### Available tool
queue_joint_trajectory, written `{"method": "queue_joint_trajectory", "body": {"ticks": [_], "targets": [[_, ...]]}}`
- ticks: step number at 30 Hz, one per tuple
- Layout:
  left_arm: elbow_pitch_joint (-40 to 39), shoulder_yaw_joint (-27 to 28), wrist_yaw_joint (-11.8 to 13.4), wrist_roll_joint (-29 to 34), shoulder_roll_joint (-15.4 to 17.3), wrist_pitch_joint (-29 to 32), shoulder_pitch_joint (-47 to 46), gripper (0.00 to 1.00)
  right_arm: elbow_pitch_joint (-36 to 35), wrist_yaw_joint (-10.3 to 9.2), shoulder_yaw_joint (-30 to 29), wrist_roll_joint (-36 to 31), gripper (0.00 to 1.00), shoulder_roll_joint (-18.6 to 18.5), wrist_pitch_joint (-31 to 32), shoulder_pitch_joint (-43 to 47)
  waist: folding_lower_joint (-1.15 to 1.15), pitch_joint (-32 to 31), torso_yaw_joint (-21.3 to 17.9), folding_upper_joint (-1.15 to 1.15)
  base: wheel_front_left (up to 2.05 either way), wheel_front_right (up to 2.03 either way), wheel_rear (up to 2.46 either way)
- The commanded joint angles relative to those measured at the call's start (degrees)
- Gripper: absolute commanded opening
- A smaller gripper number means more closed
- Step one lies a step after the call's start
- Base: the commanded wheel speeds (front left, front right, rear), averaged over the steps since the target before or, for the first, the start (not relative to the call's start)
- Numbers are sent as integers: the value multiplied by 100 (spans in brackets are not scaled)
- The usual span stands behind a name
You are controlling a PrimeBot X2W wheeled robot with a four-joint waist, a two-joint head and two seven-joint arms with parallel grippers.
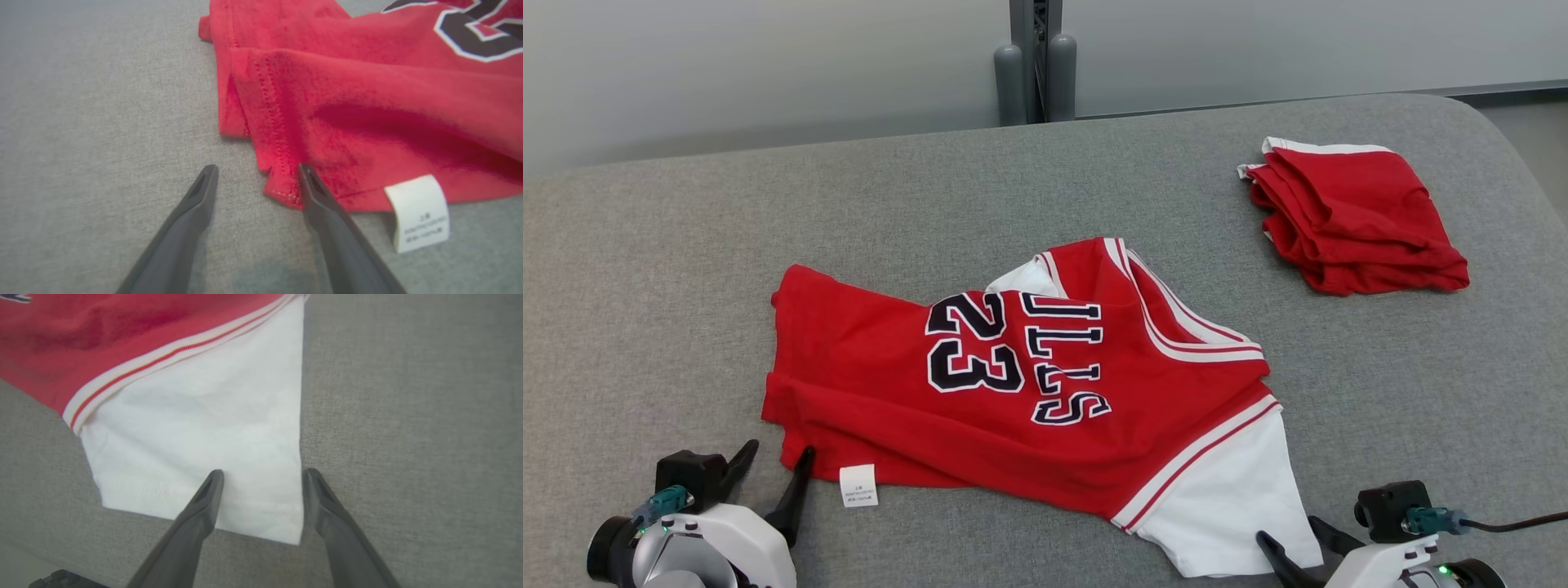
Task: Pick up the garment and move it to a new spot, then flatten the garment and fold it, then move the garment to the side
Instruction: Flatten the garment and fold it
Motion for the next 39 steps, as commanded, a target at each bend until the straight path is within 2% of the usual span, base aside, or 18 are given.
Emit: {"method": "queue_joint_trajectory", "body": {"ticks": [1,3,5,6,7,8,9,10,14,19,23,30,36,39], "targets": [[58,-56,-3,-53,-16,20,-30,100,27,0,13,22,100,-29,43,70,0,-5,2,0,0,0,0],[110,-201,-3,-253,-25,21,-34,100,46,0,58,60,100,-18,122,77,0,-15,6,0,0,0,0],[120,-356,-3,-430,-3,26,-74,100,52,0,87,83,83,-22,161,65,0,-20,4,0,0,0,0],[114,-394,-3,-556,-17,25,-85,100,49,0,96,95,61,-27,163,56,0,-22,5,0,0,0,0],[143,-502,-4,-669,-35,71,-58,100,41,0,111,104,26,-31,148,43,0,-28,0,0,0,0,0],[144,-629,-5,-797,-40,138,-31,48,28,0,119,106,4,-33,119,28,0,-35,-6,0,0,0,0],[133,-755,-5,-896,-15,148,-14,24,25,0,127,105,0,-39,95,17,0,-40,-10,0,0,0,0],[81,-888,-5,-1000,2,148,4,0,23,0,133,105,0,-46,74,5,0,-49,-11,0,0,0,0],[-66,-1188,-3,-1309,201,75,-43,0,7,0,180,169,0,-42,-69,-16,0,-137,50,0,0,0,0],[-205,-1269,-2,-1311,360,7,-170,0,-48,0,288,379,0,-54,-361,-74,0,-292,136,0,0,0,0],[-597,-843,-2,-982,450,2,-126,0,-210,0,318,702,0,-103,-698,-122,0,-413,193,0,0,0,0],[-1730,-205,193,-95,635,-1,86,0,-679,0,406,1374,0,-279,-1233,-440,0,-576,284,0,0,0,0],[-2333,-167,139,253,956,80,-423,0,-780,0,647,1758,0,-386,-1382,-1311,0,-507,304,0,0,0,0],[-2475,-161,96,272,1097,218,-737,0,-669,0,706,1925,0,-328,-1448,-1746,0,-402,302,0,0,0,0]]}}
